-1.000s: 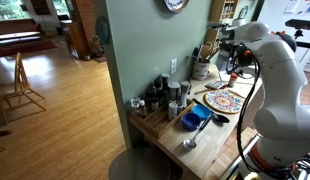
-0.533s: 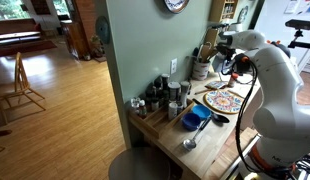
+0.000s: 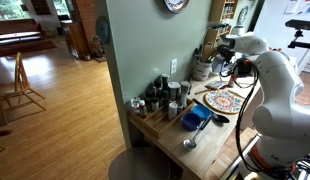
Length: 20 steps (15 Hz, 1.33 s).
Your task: Move the paper towel box to the right
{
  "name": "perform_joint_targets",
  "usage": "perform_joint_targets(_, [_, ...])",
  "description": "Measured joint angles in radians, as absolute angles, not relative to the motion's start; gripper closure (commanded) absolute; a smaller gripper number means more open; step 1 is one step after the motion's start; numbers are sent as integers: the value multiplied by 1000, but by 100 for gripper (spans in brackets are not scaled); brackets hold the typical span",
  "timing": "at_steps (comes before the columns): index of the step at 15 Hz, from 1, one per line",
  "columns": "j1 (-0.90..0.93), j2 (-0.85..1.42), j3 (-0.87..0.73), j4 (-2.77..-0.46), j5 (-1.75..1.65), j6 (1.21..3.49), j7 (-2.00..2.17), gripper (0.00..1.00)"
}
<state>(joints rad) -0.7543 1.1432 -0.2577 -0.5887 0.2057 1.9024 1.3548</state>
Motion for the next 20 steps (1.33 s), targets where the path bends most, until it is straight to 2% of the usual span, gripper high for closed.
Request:
perform_joint_targets(11, [-785, 1185, -202, -448, 141, 1805, 1269, 100])
perform_joint_targets(20, [-827, 1147, -203, -452, 92, 1799, 1146, 100])
